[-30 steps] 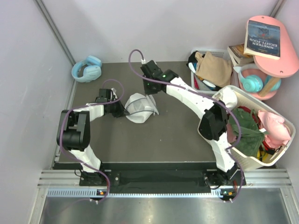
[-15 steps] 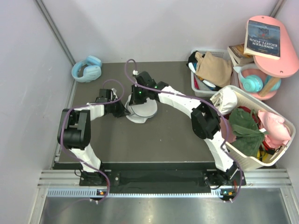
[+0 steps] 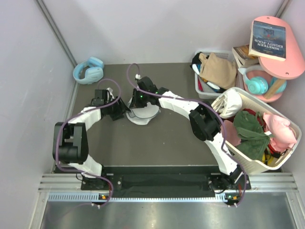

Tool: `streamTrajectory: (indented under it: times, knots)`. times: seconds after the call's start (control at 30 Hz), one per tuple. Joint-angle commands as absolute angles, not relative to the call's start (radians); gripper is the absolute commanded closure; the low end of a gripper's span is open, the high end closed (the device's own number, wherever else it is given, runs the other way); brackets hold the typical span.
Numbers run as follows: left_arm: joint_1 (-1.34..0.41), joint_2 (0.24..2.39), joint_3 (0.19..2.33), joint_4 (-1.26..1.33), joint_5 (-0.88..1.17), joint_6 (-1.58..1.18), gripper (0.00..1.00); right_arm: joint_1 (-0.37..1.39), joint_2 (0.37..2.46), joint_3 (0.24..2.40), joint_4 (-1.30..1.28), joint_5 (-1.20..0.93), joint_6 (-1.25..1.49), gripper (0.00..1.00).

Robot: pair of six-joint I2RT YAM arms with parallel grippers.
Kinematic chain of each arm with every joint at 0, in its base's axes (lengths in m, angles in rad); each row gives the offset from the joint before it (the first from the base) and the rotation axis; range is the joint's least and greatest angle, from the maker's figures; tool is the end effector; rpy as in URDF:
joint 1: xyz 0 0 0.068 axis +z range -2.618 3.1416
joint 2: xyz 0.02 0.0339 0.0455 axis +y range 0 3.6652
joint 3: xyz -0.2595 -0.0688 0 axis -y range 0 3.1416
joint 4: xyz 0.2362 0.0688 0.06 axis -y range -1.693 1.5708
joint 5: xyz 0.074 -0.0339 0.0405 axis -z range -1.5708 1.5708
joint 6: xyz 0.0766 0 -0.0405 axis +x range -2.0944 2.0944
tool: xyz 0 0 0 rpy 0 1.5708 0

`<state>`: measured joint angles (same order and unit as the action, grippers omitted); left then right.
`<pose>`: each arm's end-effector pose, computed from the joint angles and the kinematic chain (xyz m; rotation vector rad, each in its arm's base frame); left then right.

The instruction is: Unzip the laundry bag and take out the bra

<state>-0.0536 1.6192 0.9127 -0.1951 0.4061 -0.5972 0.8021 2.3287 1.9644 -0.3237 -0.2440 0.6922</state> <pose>0.3386 -0.0485 0.1518 -0.5041 2.4827 -0.7738 0.3726 0.4118 0.1797 -0.2775 2.4493 1.0115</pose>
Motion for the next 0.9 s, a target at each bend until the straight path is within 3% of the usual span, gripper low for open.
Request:
streamTrajectory:
  times: [0.0,0.03,0.07,0.13,0.17,0.27,0.47,0.63,0.87]
  knots:
    - [-0.043,1.514,0.894,-0.280,0.394,-0.563,0.34,0.816,2.333,2.005,-0.284,-0.224,0.667,0.84]
    - [-0.041,1.491,0.890,-0.293,0.393,-0.554,0.31,0.816,2.332,2.005,-0.285,-0.224,0.664,0.79]
    - [-0.038,1.479,0.885,-0.304,0.393,-0.549,0.21,0.812,2.326,2.005,-0.281,-0.232,0.663,0.68]
    - [-0.032,1.436,0.865,-0.333,0.390,-0.534,0.17,0.811,2.321,2.005,-0.273,-0.244,0.661,0.52]
    - [-0.031,1.421,0.859,-0.344,0.388,-0.528,0.14,0.808,2.313,2.005,-0.264,-0.261,0.660,0.37]
    - [-0.025,1.355,0.844,-0.376,0.368,-0.512,0.10,0.802,2.292,2.003,-0.244,-0.296,0.641,0.20]
    - [-0.011,1.246,0.845,-0.400,0.315,-0.506,0.03,0.789,2.197,1.965,-0.212,-0.310,0.597,0.07]
    - [0.020,1.198,0.865,-0.399,0.276,-0.499,0.01,0.736,2.057,1.767,-0.128,-0.288,0.591,0.00]
    - [0.161,1.193,0.928,-0.399,0.360,-0.575,0.01,0.628,1.824,1.522,-0.158,-0.145,0.486,0.00]
